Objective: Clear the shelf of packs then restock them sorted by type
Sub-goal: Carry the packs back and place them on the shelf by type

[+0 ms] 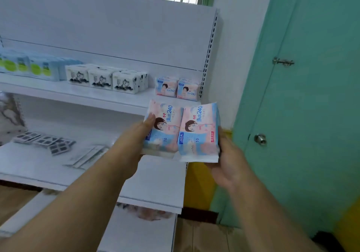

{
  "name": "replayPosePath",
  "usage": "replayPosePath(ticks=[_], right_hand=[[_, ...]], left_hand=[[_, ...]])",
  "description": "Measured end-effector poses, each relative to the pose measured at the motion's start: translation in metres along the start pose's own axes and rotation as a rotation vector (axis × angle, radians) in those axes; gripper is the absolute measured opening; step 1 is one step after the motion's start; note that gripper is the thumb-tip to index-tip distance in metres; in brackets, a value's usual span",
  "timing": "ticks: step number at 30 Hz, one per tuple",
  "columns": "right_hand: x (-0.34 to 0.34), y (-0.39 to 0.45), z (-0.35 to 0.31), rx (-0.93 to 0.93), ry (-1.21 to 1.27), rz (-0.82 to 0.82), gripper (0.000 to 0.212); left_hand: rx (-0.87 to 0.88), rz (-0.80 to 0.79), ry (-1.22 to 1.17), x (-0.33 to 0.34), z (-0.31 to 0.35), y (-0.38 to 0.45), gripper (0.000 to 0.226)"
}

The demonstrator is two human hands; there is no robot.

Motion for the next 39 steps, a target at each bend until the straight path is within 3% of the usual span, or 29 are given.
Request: replayPosePath(ticks=[3, 7, 9, 12, 14, 19, 22, 27, 29, 31, 36, 39], right_hand=[[0.008, 0.041, -0.002, -0.051, -0.089, 0.004, 0.038], [0.032, 0.088, -0.002, -0.129, -0.26, -0.047, 0.069], [0.045, 0.115, 0.0, -0.124, -0.328, -0.038, 0.068], [0.052, 0.163, 0.005, -0.119, -0.294, 0.071, 0.052], [0.051, 0.192, 0.001, -0.175, -0.269, 0.154, 0.055], [0.036, 0.244, -0.017, -0.234, -0.149, 0.252, 0.046], [0.024, 0.264, -0.012, -0.223, -0.153, 0.297, 0.048], [0.005, 0.272, -0.013, -0.221, -0.578, 0.318, 0.063], [-0.005, 0.273, -0.019, -0.234, -0.752, 0.328, 0.054], [-0.013, 0.279, -0.021, -0.266, -0.809, 0.3, 0.045], [-0.023, 0.319, -0.007, -0.227, -0.902, 0.318, 0.049], [-0.025, 0.333, -0.003, -0.176, -1.072, 0.223, 0.039]], left_hand=[[0.055, -0.006, 0.168, -0.007, 0.022, 0.034, 0.047], [0.117, 0.04, 0.264, -0.02, 0.043, 0.087, 0.019], [0.148, 0.035, 0.291, -0.026, 0.052, 0.116, 0.015], [0.199, -0.077, 0.413, -0.037, 0.071, 0.165, 0.035], [0.248, -0.088, 0.522, -0.044, 0.09, 0.198, 0.055], [0.453, -0.097, 1.285, -0.037, 0.135, 0.267, 0.07], [0.498, -0.187, 1.544, -0.026, 0.135, 0.298, 0.076], [0.522, -0.312, 1.661, -0.016, 0.113, 0.335, 0.076], [0.564, -0.298, 1.667, -0.015, 0.106, 0.345, 0.08], [0.63, -0.281, 1.667, -0.014, 0.103, 0.352, 0.083], [0.836, -0.23, 1.789, -0.008, 0.104, 0.369, 0.073], [0.841, -0.191, 1.809, 0.0, 0.097, 0.38, 0.073]])
Point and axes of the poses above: each hand's wrist, its own y-axis towards the middle knuckle, its own x-axis out of the palm, z = x × y, the point moved 1 cm from there along y, towards the middle knuckle, and after that the axes turned 3 degrees about -x, right-handed, at the moved point
